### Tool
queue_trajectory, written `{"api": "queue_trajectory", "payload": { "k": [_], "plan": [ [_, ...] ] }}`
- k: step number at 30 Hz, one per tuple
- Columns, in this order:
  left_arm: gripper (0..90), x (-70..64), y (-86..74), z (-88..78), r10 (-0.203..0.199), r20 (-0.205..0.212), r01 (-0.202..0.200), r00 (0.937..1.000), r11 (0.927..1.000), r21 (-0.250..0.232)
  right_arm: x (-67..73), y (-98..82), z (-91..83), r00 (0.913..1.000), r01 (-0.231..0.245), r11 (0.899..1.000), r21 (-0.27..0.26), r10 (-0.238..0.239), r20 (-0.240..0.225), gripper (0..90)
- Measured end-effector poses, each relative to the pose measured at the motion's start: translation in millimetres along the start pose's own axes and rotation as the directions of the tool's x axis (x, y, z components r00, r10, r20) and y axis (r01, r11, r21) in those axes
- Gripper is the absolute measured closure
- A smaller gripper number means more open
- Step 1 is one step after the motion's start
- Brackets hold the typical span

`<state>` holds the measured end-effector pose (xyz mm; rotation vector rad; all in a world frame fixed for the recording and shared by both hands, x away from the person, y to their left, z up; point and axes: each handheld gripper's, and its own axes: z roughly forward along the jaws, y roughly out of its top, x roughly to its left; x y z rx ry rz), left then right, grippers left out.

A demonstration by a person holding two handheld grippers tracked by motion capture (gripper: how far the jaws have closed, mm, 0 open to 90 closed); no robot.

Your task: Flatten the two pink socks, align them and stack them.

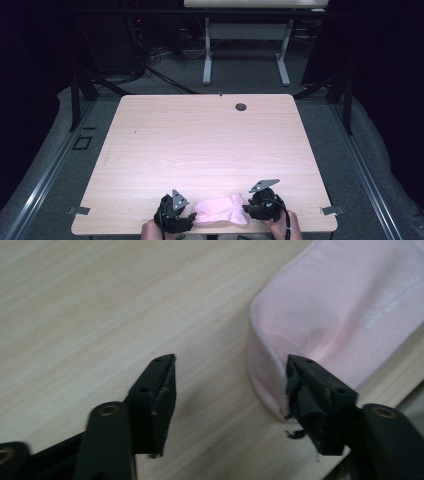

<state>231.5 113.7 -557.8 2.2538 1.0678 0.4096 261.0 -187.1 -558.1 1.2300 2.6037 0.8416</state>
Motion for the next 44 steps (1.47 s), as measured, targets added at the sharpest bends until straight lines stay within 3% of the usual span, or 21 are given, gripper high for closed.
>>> {"api": "queue_trajectory", "payload": {
  "k": [5,10,17,20,26,32,36,38,39,40,44],
  "plan": [
    [18.5,7.1,4.6,-14.5,-0.015,-0.036,0.012,0.9992,0.9981,-0.06,-2.6,0.6,-9.9,0.9995,-0.028,0.998,-0.047,0.027,-0.013,41.9],
    [12.3,22.4,4.7,-28.0,-0.038,-0.08,0.031,0.9961,0.9957,-0.087,-5.7,0.9,-27.0,0.999,-0.044,0.992,-0.121,0.045,0.006,20.9],
    [4.5,51.4,-6.0,-37.0,-0.11,-0.155,0.094,0.9817,0.9899,-0.106,-24.6,-10.0,-47.4,0.992,-0.093,0.976,-0.195,0.108,0.066,6.9],
    [1.7,65.8,-13.9,-36.4,-0.136,-0.185,0.118,0.9733,0.9872,-0.108,-35.5,-18.5,-50.1,0.9839,-0.114,0.971,-0.21,0.14,0.111,3.9],
    [0.2,92.9,-33.8,-20.1,-0.201,-0.222,0.183,0.9541,0.9781,-0.1,-62.4,-39.7,-43.6,0.9654,-0.178,0.958,-0.223,0.214,0.149,0.9],
    [0.1,106.0,-44.4,-1.9,-0.215,-0.244,0.203,0.9458,0.9764,-0.074,-90.6,-59.6,-25.7,0.9443,-0.253,0.939,-0.232,0.292,0.151,4.8],
    [0.1,112.1,-49.0,6.0,-0.246,-0.227,0.224,0.9422,0.9671,-0.121,-94.2,-62.8,-20.9,0.9361,-0.215,0.942,-0.257,0.274,0.221,4.6],
    [0.0,115.0,-48.0,7.5,-0.254,-0.228,0.23,0.94,0.9649,-0.127,-94.0,-61.9,-16.7,0.9311,-0.177,0.952,-0.248,0.244,0.271,2.1],
    [0.0,116.1,-47.2,8.5,-0.259,-0.227,0.235,0.9388,0.9633,-0.13,-95.0,-61.4,-15.7,0.9314,-0.177,0.953,-0.246,0.243,0.271,0.1],
    [0.0,118.3,-46.5,8.9,-0.257,-0.217,0.234,0.9417,0.9643,-0.123,-96.9,-61.6,-15.1,0.9355,-0.168,0.955,-0.245,0.232,0.266,0.0],
    [0.0,124.4,-45.4,10.8,-0.268,-0.192,0.248,0.944,0.9612,-0.12,-102.2,-62.9,-15.6,0.9498,-0.139,0.959,-0.246,0.199,0.241,0.0]
  ]
}}
